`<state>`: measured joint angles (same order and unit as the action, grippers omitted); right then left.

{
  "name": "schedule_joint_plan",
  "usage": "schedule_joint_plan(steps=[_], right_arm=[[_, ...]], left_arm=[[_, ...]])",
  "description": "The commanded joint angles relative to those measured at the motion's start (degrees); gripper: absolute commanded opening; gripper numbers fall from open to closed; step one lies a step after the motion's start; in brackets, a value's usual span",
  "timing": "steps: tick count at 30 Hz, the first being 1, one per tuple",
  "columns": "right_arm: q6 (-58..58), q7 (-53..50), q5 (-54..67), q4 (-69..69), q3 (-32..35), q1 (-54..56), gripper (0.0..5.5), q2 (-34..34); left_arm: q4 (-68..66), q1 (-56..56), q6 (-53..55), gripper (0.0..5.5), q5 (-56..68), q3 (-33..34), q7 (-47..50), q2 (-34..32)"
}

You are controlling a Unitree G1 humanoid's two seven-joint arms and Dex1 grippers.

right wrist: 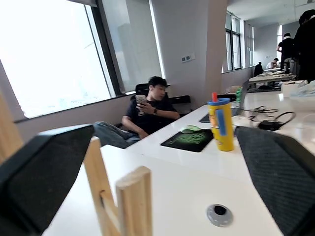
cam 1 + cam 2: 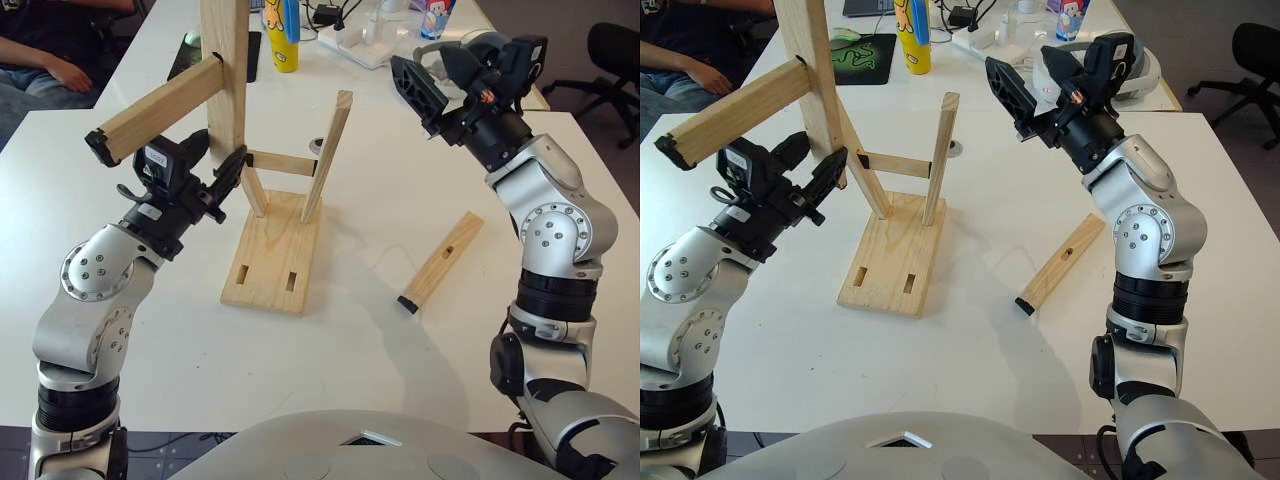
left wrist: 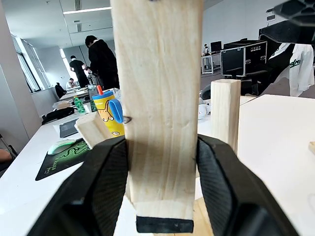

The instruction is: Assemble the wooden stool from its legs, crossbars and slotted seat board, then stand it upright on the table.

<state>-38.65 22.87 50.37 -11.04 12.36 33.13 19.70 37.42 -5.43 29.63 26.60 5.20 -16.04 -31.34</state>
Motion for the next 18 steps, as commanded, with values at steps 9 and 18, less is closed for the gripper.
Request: schedule_joint_plan(steps=[9,18], right_arm=[[-11.85,-6.43,18.84,-2.14,-3.58,8.46,5.40,-4.50],[-10.87,-12.74,20.04,-4.82,-3.88,10.07,4.53,-8.69]], left_arm=[[-0.76,-11.32,1.74,2.05,-3.44,-5.10,-1.69,0.72],[-1.91,-10.60,0.13,2.05,-9.30,-6.32,-3.19,0.48]])
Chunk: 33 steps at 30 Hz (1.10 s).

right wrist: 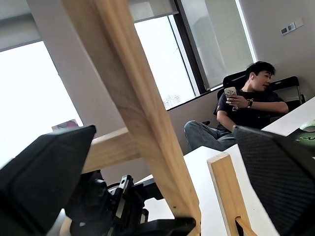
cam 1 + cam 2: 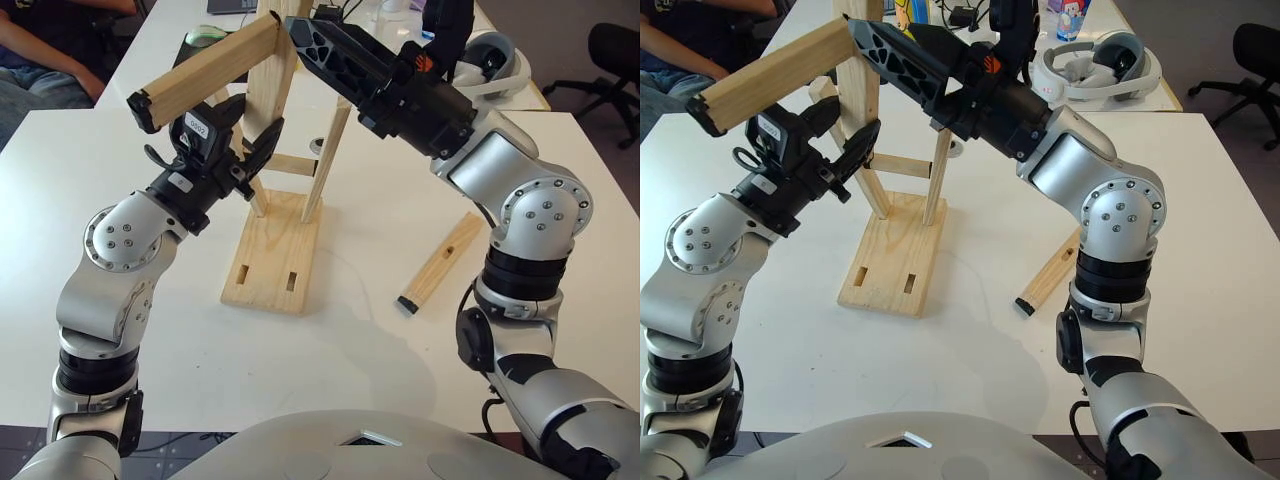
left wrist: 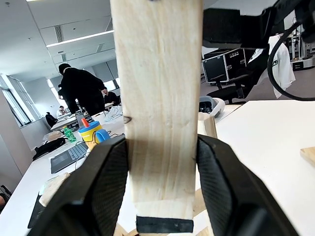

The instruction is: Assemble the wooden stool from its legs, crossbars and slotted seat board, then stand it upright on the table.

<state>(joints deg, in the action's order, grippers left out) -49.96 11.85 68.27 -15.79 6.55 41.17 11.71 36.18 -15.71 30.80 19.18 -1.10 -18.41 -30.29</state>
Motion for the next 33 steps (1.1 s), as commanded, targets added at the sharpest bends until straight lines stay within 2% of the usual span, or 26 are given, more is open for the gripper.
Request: schedule_joint_plan(steps=[1,6,21,31,32,33], right_arm=[[0.51,-1.99,2.72,0.32,2.42,2.52,4.40,-0.78],[0.74,-2.93,4.71,2.53,4.10,4.61,3.57,-0.96],[0.03,-3.62,5.57,2.43,2.90,4.48,1.25,-1.41],[0.90,-0.91,3.39,4.74,3.40,6.40,1.16,0.24],[0.93,-0.66,3.27,4.84,3.38,6.47,1.15,0.34],[0.94,-0.42,3.20,4.90,3.35,6.51,1.15,0.41]], left_arm=[[-0.74,-0.18,-1.16,2.05,-2.30,0.00,-0.91,-0.46],[-1.15,0.22,-1.96,2.05,-4.15,-0.14,-1.57,-0.27],[-2.06,-0.22,-4.93,2.05,-10.23,-1.35,-3.35,-0.13],[-1.23,-1.51,-1.63,2.05,-4.91,1.94,-4.95,2.10],[-1.01,-1.48,-1.20,2.41,-4.11,2.13,-5.25,2.20],[-0.77,-1.48,-0.85,2.48,-3.56,2.26,-5.41,2.32]])
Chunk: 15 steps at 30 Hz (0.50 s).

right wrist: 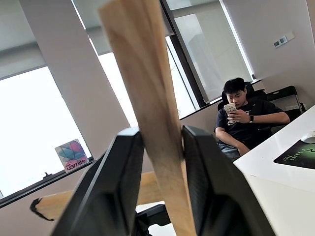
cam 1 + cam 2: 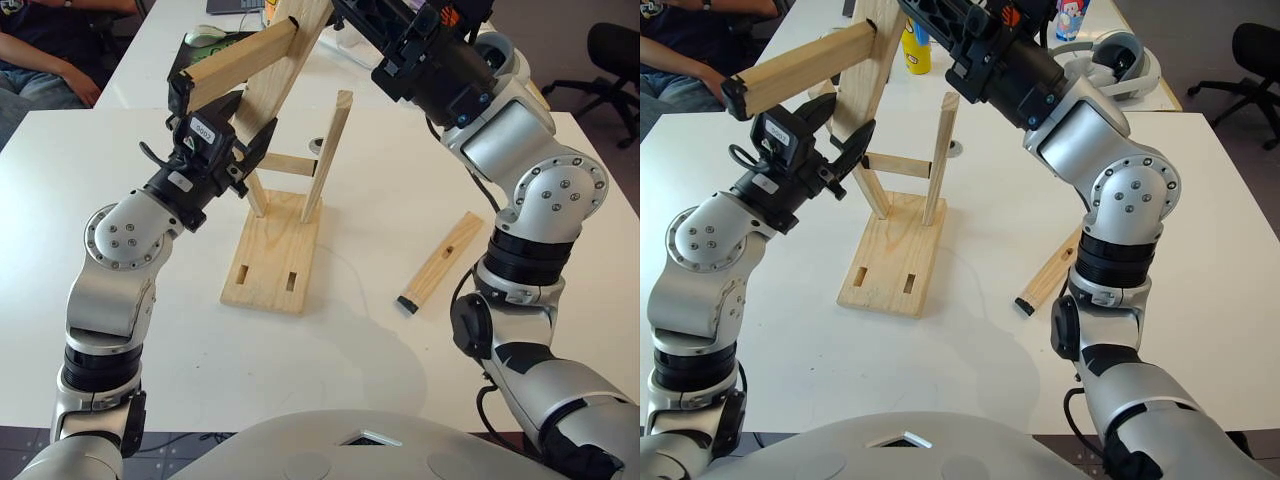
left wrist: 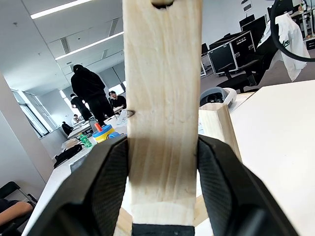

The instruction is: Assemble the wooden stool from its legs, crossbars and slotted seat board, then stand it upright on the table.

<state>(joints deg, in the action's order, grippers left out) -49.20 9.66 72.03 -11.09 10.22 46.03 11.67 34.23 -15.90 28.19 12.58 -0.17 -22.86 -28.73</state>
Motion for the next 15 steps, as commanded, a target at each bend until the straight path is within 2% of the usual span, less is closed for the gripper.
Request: schedule_joint_plan(steps=[1,6,10,12,15], right_arm=[[0.17,1.96,-0.58,0.26,-0.33,1.68,1.14,0.50],[-0.34,4.11,-0.90,0.61,-0.28,1.75,1.10,1.64],[-0.59,11.15,-3.03,5.93,0.47,3.84,1.09,5.96],[-0.36,14.43,-4.14,9.55,1.00,5.50,1.08,7.99],[-0.42,18.12,-4.77,13.15,1.51,7.33,1.08,9.65]], left_arm=[[1.38,-1.35,2.02,2.58,3.36,1.36,-0.97,0.80],[1.78,-2.62,5.01,3.26,9.49,4.75,-0.39,2.76],[1.70,-3.96,16.56,3.26,33.52,14.42,-1.35,3.64],[1.18,-2.91,21.34,3.26,44.09,17.07,-1.94,2.19],[0.84,-0.50,24.20,3.26,48.71,17.29,-2.70,-0.38]])
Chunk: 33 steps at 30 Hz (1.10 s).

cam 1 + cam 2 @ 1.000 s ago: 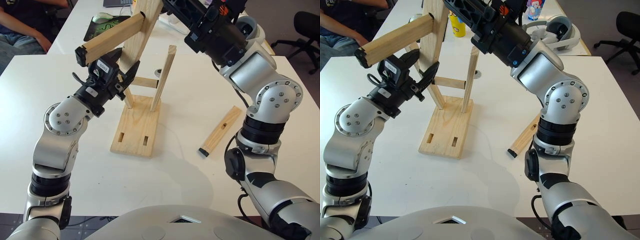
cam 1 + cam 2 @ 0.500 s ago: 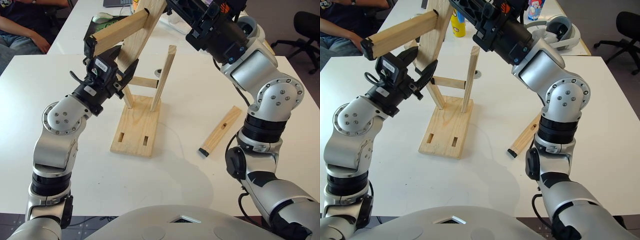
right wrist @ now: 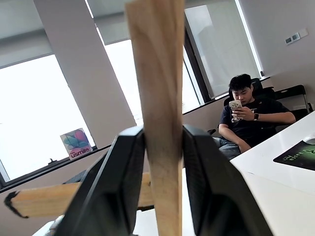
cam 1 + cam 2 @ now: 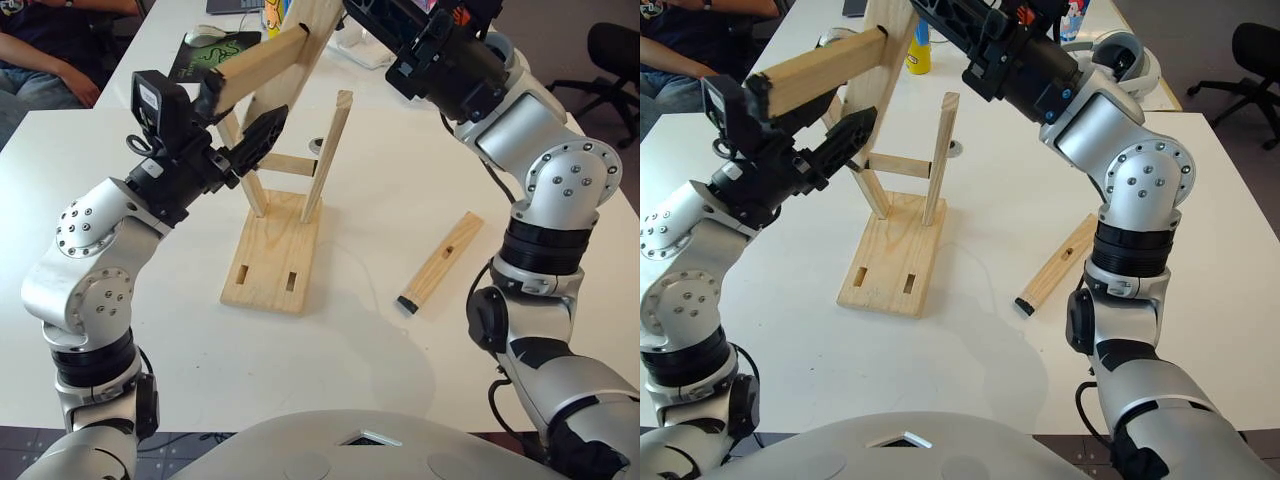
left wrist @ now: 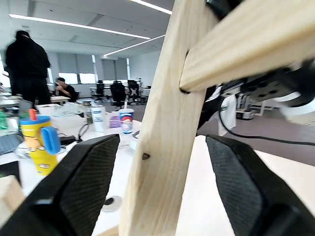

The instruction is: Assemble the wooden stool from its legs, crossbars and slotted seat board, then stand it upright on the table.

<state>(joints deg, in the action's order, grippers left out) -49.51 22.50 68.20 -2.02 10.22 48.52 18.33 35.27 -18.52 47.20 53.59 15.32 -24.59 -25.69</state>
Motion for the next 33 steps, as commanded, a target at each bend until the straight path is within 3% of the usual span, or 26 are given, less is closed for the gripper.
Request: schedule_joint_plan(steps=[1,9,16,26,33], right_arm=[[-0.92,6.86,-0.19,4.76,1.81,5.37,1.08,3.35],[-14.51,15.52,13.66,9.89,5.96,8.47,1.07,5.56],[-14.54,17.86,10.05,10.29,4.14,7.92,1.07,5.02],[-20.45,17.97,21.97,22.58,10.25,16.81,1.07,2.14],[-19.45,23.38,13.48,17.41,5.26,13.90,1.07,3.04]], left_arm=[[-0.27,2.50,5.76,3.26,9.08,1.86,-0.85,-3.92],[-2.37,1.94,5.92,3.26,16.55,2.15,1.32,-5.43],[-1.62,1.22,6.32,3.26,29.63,2.44,2.23,-8.12],[-14.59,-0.54,5.20,3.26,48.86,2.56,5.64,-9.42],[-11.81,-2.57,5.17,3.26,57.89,-1.85,8.86,-11.25]])
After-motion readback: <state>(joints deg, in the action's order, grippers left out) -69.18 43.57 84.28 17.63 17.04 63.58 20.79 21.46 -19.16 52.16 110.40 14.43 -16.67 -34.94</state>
